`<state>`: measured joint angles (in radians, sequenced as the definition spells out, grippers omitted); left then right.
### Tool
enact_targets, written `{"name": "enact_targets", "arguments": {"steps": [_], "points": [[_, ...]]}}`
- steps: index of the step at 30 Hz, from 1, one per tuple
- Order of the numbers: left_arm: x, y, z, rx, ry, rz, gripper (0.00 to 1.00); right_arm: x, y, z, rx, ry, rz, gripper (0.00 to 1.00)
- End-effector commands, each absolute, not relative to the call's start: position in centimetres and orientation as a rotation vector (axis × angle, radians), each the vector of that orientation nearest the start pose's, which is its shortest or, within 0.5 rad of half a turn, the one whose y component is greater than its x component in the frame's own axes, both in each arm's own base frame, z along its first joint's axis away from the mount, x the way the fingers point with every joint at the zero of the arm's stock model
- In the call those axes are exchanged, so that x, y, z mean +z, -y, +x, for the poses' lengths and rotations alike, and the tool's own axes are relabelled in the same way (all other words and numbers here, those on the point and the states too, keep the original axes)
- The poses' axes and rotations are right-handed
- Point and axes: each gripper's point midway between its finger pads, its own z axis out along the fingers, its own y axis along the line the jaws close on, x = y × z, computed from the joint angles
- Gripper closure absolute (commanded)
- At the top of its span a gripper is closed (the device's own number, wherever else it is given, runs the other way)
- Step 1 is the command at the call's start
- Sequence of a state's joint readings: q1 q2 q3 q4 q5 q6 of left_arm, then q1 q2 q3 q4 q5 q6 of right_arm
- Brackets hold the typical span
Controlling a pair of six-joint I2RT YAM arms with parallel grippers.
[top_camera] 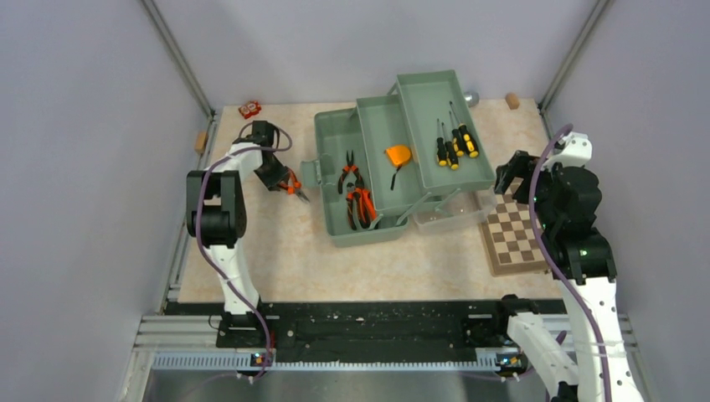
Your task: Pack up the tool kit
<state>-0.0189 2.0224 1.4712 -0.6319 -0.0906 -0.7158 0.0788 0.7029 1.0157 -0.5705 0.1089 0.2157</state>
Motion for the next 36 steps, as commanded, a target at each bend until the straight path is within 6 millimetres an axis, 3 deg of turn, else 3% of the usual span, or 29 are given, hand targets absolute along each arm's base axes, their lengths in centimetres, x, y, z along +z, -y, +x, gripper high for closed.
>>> {"name": "enact_targets", "arguments": {"steps": [1, 6, 10, 13, 20, 27, 32, 34, 36], "points": [[2.6, 1.4, 44.4, -0.054, -2.584, -0.955, 0.7, 33.0, -1.0, 26.9, 0.098, -1.766, 0.19, 0.15], [4.6, 0.5, 44.1, -0.01, -2.563, -0.904, 1.0, 33.0, -1.2, 27.1, 0.107, -1.765, 0.186, 0.15], [8.1, 0.2, 43.9, -0.015, -2.506, -0.864, 1.0, 33.0, -1.2, 27.1, 0.111, -1.764, 0.184, 0.15], [11.7, 0.3, 43.8, -0.058, -2.44, -0.845, 1.0, 33.0, -1.4, 27.1, 0.12, -1.764, 0.179, 0.15], [19.3, 2.7, 43.0, -0.287, -2.323, -0.809, 1.0, 32.9, -1.8, 26.9, 0.149, -1.765, 0.173, 0.15], [23.5, 8.0, 41.3, -0.542, -2.298, -0.715, 1.0, 32.9, -2.2, 26.8, 0.173, -1.761, 0.167, 0.15], [23.2, 13.7, 40.4, -0.651, -2.349, -0.668, 1.0, 32.7, -2.7, 26.9, 0.201, -1.762, 0.157, 0.15], [22.4, 17.1, 40.2, -0.703, -2.347, -0.676, 1.0, 32.4, -2.7, 26.7, 0.208, -1.763, 0.16, 0.15], [21.9, 18.7, 40.2, -0.729, -2.355, -0.681, 0.99, 32.4, -2.8, 26.6, 0.209, -1.762, 0.157, 0.15]]}}
